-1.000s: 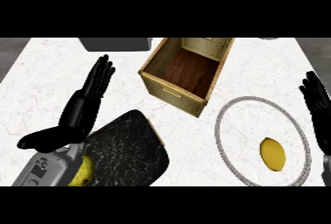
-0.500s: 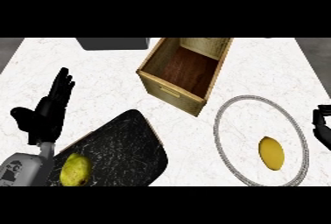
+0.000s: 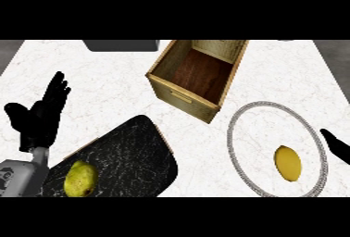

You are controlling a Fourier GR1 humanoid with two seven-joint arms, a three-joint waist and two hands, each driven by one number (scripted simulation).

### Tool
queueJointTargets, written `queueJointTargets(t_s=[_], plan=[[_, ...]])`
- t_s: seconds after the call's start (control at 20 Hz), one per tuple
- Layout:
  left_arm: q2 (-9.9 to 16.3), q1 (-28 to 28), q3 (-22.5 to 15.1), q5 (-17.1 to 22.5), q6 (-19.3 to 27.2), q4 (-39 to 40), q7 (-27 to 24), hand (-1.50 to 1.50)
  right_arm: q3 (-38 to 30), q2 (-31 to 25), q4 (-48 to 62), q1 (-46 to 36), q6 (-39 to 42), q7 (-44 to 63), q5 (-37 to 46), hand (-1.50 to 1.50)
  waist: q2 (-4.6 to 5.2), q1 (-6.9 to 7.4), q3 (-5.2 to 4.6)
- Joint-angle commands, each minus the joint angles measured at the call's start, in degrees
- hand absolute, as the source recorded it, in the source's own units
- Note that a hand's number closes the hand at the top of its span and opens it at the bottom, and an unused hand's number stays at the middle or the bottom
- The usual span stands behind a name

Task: Pick the lemon from the placemat and place it in the basket

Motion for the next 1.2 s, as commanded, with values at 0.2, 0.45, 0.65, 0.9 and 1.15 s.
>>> queueJointTargets(t_s=[0.2,0.45,0.65,0.9,1.15], plan=[[1.39,0.57,1.24,-0.04,-0.14,-0.44,1.02,0.0,5.31,-13.97,-8.51,10.5,21.12,25.43,4.12,-1.5,-0.15,-0.32,-0.36],[-0.11,1.36,0.64,-0.58,0.73,-1.03,0.68,0.0,6.19,-20.46,-22.21,11.59,34.9,41.13,-3.91,-1.5,-0.31,-0.29,-0.14],[-0.3,0.29,1.81,-0.06,-1.48,0.82,0.23,0.0,-0.34,-23.98,-30.5,10.53,40.99,51.08,-12.39,-1.5,-0.07,-0.34,0.15],[-0.84,1.5,4.08,-1.33,-2.54,-0.15,0.23,0.0,-4.72,-17.67,-38.56,18.17,42.35,51.13,-12.12,-1.5,-0.16,-0.52,0.26],[-3.63,0.64,2.24,-4.46,-1.94,-2.07,2.82,0.0,0.64,-11.23,-34.77,8.87,38.65,52.23,-3.48,-1.5,-0.03,0.33,0.28]])
